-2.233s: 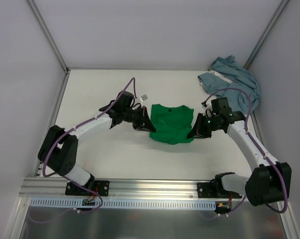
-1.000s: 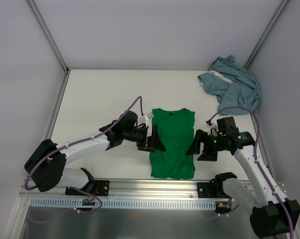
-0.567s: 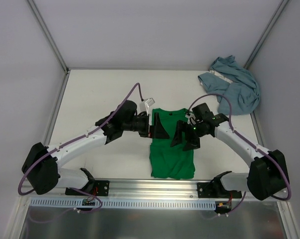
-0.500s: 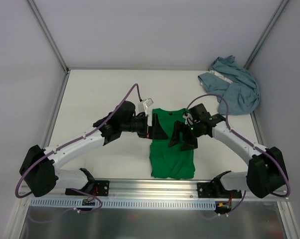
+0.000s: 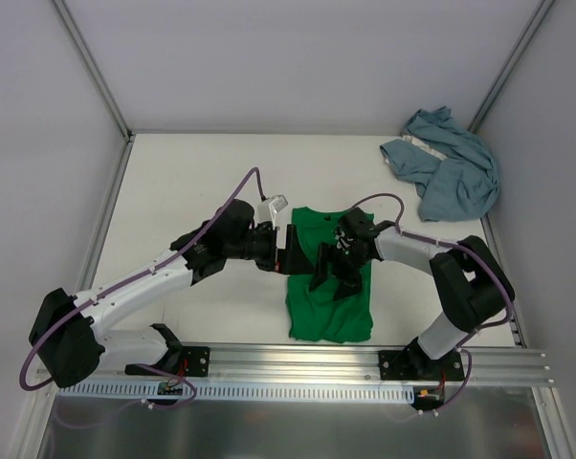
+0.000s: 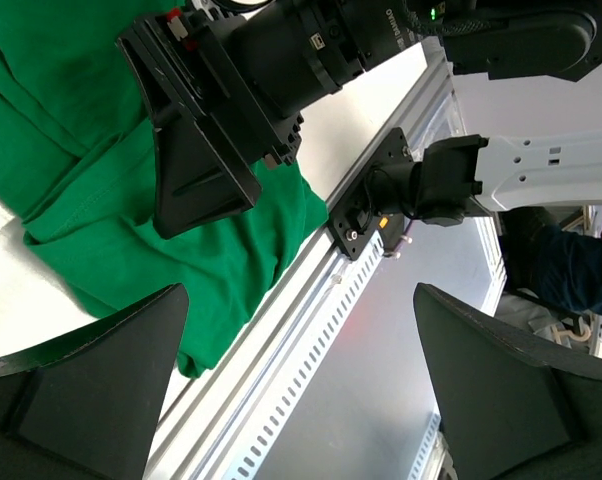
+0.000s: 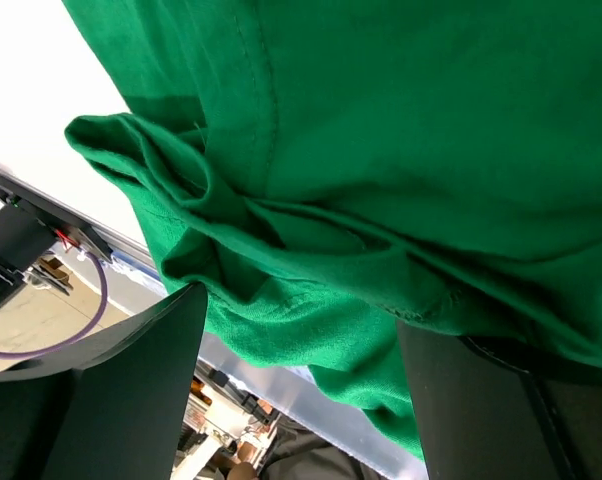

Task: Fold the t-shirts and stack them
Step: Grab one side of the 2/3 rectangular tshirt with both arms

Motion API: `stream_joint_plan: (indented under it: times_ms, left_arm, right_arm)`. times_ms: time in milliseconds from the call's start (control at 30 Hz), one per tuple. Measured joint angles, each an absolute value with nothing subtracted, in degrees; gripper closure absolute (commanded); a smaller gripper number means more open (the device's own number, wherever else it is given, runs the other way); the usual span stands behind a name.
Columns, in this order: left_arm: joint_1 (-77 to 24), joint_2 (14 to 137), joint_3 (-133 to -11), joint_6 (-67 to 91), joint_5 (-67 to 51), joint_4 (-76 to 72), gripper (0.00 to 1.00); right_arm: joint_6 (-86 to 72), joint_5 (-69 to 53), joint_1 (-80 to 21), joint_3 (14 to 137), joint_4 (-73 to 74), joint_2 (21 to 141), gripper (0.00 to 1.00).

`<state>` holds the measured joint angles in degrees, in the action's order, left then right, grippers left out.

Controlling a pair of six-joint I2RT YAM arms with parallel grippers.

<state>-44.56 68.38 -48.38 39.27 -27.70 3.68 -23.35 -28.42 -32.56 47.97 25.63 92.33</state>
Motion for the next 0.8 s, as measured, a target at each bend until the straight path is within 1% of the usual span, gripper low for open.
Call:
stream_joint_plan:
  times_ms: [133, 300, 467, 800]
  left_arm:
    - [-44.3, 68.0, -48.2, 38.9, -27.4, 4.2, 0.01]
    - [-43.0, 68.0, -48.1, 38.1, -27.4, 4.4, 0.01]
    - [-40.9, 68.0, -47.8, 37.7, -27.8, 5.1, 0.01]
    - [-36.0, 70.3, -46.2, 36.8, -30.3, 4.9, 0.01]
  right_arm:
    - [-23.5, -28.6, -32.6, 51.7, 26.9, 96.0, 0.21]
    - [-23.0, -29.7, -32.0, 59.9, 29.8, 103.2, 0.22]
    - [-21.5, -31.0, -29.2, 67.8, 33.0, 109.3, 0.22]
    - [-14.9, -27.1, -24.0, 88.0, 42.5, 121.0, 0.21]
